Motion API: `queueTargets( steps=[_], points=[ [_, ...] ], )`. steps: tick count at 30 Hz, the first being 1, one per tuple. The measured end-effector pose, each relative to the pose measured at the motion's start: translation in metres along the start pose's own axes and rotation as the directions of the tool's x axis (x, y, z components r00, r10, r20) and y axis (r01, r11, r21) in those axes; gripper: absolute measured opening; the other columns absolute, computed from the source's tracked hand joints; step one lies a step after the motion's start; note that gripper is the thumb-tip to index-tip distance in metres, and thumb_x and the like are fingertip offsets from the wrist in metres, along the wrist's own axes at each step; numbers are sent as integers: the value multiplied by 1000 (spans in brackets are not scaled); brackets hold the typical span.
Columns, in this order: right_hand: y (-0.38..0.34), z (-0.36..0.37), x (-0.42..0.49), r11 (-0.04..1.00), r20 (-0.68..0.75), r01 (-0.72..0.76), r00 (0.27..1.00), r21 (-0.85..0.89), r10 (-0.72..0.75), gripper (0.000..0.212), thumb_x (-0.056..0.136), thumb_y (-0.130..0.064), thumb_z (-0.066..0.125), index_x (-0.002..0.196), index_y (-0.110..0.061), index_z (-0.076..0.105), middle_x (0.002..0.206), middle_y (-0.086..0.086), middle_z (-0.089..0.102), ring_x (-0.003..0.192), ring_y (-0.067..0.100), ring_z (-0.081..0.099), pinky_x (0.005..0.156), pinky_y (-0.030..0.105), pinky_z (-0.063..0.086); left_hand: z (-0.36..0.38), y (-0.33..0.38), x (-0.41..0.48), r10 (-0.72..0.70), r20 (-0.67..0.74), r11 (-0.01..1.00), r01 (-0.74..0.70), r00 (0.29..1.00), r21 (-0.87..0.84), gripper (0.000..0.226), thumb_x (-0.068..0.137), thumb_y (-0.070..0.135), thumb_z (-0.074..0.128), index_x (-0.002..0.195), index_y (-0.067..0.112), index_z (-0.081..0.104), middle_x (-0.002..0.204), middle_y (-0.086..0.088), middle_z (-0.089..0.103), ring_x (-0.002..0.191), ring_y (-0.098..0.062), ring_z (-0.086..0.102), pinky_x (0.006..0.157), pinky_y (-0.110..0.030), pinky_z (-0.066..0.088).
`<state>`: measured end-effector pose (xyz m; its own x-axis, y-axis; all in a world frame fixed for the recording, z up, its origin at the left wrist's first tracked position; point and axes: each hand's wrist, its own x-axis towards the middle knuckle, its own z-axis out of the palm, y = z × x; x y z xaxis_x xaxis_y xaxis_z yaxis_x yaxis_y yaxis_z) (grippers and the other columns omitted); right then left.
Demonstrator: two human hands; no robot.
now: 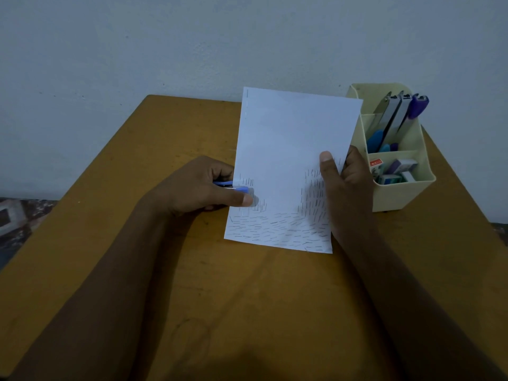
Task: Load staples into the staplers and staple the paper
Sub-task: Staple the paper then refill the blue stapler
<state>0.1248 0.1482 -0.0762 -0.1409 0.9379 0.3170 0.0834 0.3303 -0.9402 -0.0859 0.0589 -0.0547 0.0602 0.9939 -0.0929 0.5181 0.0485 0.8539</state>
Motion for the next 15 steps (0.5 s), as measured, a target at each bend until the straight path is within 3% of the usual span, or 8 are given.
queueTargets(
  steps=[4,9,15],
  points=[
    [0,1,0,1000,-19,4,1000,-11,-4,14,96,-21,50,109,-22,55,103,-17,62,96,-8,58,83,8,47,3,3,-1,5,-44,996,-8,999,-86,33,73,33,72,89,4,71,94,-1,76,56,-17,57,47,-18,37],
    [1,1,0,1000,-26,-6,1000,-18,5,15,96,-23,51,110,-21,55,104,-17,62,99,-5,59,86,11,47,7,6,-2,8,-96,980,-27,995,-196,16,80,12,72,93,3,71,95,0,76,82,-19,73,61,-21,54],
    [1,1,0,1000,-34,-2,999,-19,1,17,96,-22,50,113,-19,55,103,-16,61,97,-8,58,83,7,46,6,7,-3,35,-97,976,-55,995,-210,15,80,9,71,94,4,72,96,1,76,85,-20,73,68,-27,59]
  ],
)
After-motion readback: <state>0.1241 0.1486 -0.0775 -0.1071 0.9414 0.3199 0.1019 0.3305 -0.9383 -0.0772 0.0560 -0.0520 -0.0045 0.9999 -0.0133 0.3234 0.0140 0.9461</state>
